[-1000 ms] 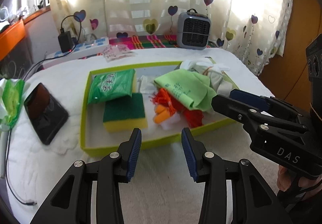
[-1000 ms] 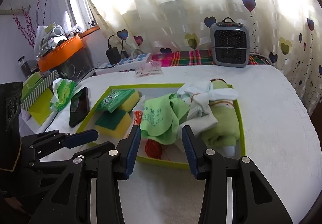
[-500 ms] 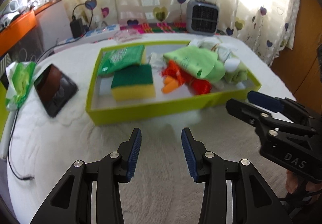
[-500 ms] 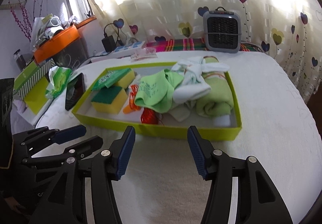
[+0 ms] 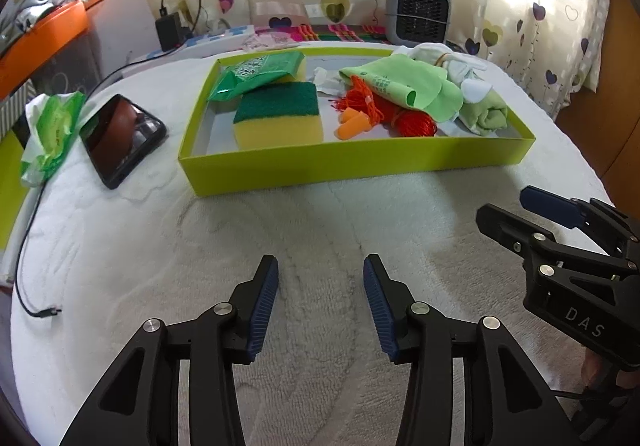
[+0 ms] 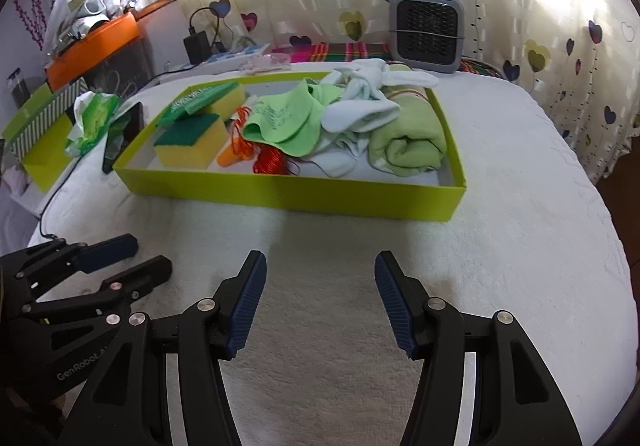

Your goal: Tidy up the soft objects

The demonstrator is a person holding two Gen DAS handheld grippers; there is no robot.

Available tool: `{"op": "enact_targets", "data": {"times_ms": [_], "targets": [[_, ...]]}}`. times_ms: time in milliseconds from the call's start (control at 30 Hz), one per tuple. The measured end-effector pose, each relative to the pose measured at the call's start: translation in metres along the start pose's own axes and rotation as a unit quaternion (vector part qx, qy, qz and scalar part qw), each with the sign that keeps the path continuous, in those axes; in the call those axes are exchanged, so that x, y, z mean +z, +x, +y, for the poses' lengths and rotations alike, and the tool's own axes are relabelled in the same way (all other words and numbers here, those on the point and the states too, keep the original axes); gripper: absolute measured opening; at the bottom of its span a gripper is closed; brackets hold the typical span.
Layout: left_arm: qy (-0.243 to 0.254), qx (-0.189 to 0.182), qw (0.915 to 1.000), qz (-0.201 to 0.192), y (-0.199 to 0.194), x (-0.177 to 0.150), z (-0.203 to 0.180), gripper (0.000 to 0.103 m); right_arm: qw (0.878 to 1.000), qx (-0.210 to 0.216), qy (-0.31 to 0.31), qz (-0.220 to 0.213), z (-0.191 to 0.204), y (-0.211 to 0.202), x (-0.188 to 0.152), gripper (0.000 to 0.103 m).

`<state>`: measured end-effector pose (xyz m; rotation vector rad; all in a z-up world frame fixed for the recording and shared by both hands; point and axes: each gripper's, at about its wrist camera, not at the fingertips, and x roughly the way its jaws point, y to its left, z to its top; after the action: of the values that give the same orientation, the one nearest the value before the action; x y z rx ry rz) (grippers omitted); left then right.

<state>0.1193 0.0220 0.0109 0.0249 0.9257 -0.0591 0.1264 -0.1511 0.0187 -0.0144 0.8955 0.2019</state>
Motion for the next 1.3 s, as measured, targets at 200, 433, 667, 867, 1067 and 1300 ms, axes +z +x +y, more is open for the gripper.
{"op": "enact_targets", "data": {"times_ms": [200, 433, 667, 867, 1067, 1300], "targets": [[-0.004, 0.009, 0.9999, -0.004, -0.003, -0.006, -0.002, 0.045, 1.0, -0.016, 0.004, 0.013, -0.003, -0.001, -0.008, 0.058], [-0.016, 0.017, 0.9997, -0.013, -0.006, -0.012, -0.004, 0.045, 0.999, -0.032, 0.007, 0.019, -0.004, -0.003, -0.014, 0.058], [-0.025, 0.03, 0.9991, -0.019, -0.007, -0.014, -0.007, 0.046, 0.999, -0.047, -0.002, 0.024, -0.001, -0.004, -0.018, 0.062], [-0.025, 0.03, 0.999, -0.02, -0.006, -0.015, -0.008, 0.049, 0.998, -0.05, 0.0, 0.026, -0.002, -0.003, -0.018, 0.066], [-0.027, 0.028, 0.999, -0.02, -0.006, -0.014, -0.008, 0.049, 0.998, -0.05, 0.0, 0.026, -0.003, -0.003, -0.018, 0.066], [-0.027, 0.028, 0.999, -0.02, -0.006, -0.014, -0.008, 0.049, 0.998, -0.05, 0.0, 0.026, -0.003, -0.003, -0.018, 0.067]]}}
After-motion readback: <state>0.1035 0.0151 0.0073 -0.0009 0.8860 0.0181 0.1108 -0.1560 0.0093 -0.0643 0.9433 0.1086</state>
